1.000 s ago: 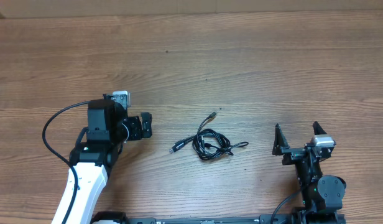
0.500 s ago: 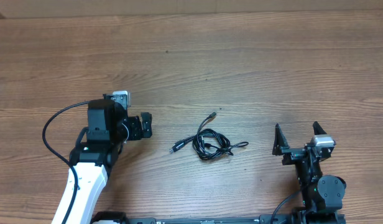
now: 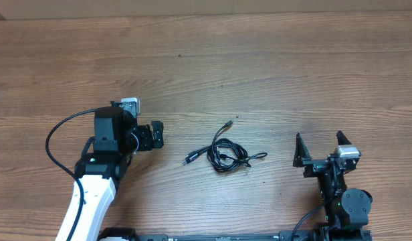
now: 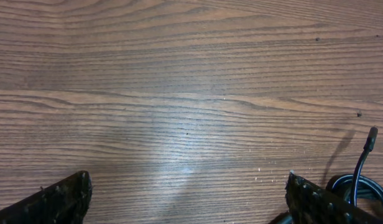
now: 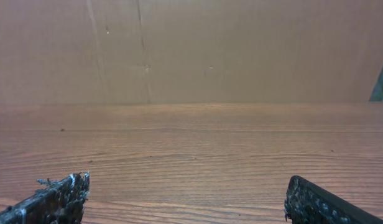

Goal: Untangle cables

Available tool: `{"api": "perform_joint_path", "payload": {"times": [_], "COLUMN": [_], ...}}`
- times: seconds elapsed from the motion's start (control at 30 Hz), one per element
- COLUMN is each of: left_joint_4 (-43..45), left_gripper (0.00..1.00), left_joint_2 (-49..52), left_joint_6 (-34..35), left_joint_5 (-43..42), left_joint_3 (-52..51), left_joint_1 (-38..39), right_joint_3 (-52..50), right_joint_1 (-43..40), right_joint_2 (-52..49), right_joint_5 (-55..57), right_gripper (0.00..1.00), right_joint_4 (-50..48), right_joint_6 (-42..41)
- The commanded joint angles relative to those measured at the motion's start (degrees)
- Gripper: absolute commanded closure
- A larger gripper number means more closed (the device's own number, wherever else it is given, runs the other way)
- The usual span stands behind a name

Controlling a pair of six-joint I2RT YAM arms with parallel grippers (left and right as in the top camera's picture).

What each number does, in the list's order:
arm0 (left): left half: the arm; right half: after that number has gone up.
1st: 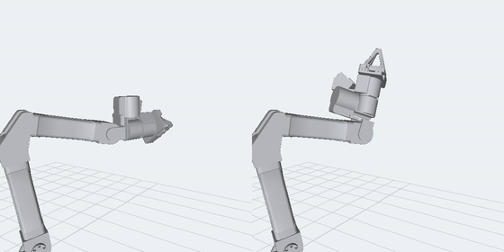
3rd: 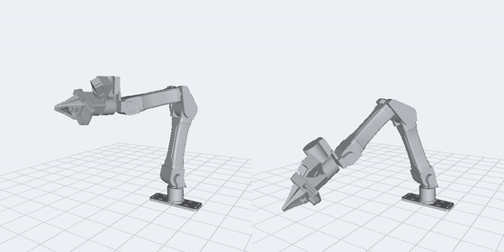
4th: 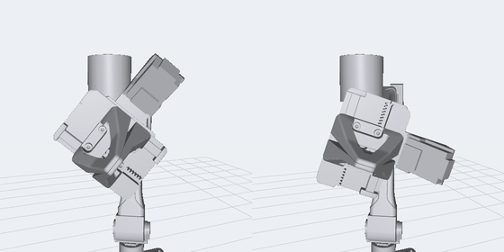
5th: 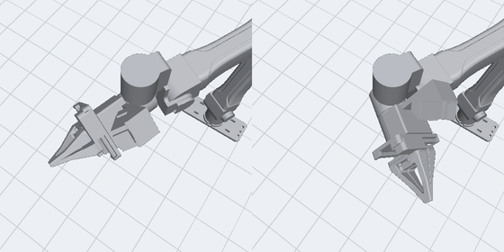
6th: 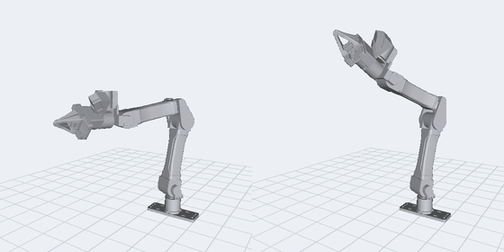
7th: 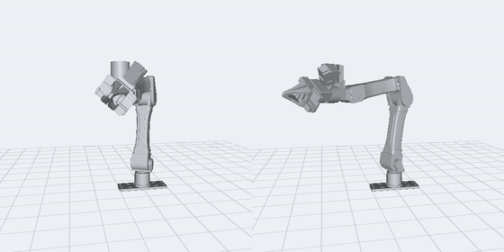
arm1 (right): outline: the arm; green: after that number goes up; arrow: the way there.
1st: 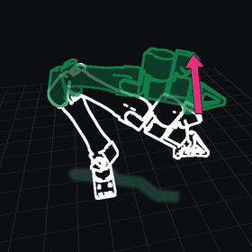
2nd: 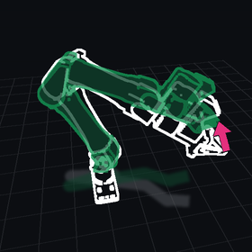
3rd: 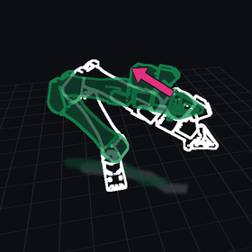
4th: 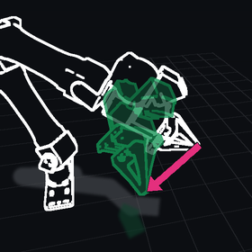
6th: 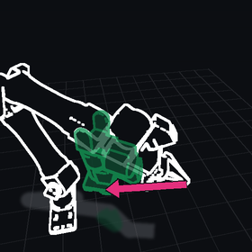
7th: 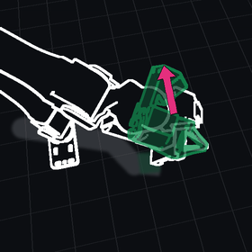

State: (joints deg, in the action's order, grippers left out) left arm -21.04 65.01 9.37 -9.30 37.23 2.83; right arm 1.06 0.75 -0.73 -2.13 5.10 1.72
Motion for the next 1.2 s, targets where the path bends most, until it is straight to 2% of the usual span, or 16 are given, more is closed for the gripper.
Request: {"api": "perform_joint_path", "payload": {"times": [0.0, 0.6, 0.83, 1.17], "left_joint_4": [0.31, 0.33, 1.51, -8.9], "left_gripper": [0.01, 0.0, 0.0, 0.0], "left_joint_2": [0.24, 0.24, 0.22, 0.22], "left_joint_6": [0.96, 0.98, 0.96, -1.07], "left_joint_5": [-0.63, -0.63, -4.31, -4.24], "left_joint_3": [1.62, 1.62, 2.27, 14.25], "left_joint_1": [-0.57, -0.57, -0.55, -0.55], "right_joint_3": [-0.61, -0.61, -0.61, -0.61], "right_joint_1": [-0.17, -0.17, -0.17, -0.17], "right_joint_2": [0.57, 0.57, 0.57, 0.57], "right_joint_5": [0.13, 0.15, 0.15, 0.15], "right_gripper": [0.0, 0.0, 0.0, 0.0], "right_joint_4": [-0.35, -0.35, -0.35, -0.35], "right_joint_6": [0.26, 0.26, 0.26, 0.26]}}
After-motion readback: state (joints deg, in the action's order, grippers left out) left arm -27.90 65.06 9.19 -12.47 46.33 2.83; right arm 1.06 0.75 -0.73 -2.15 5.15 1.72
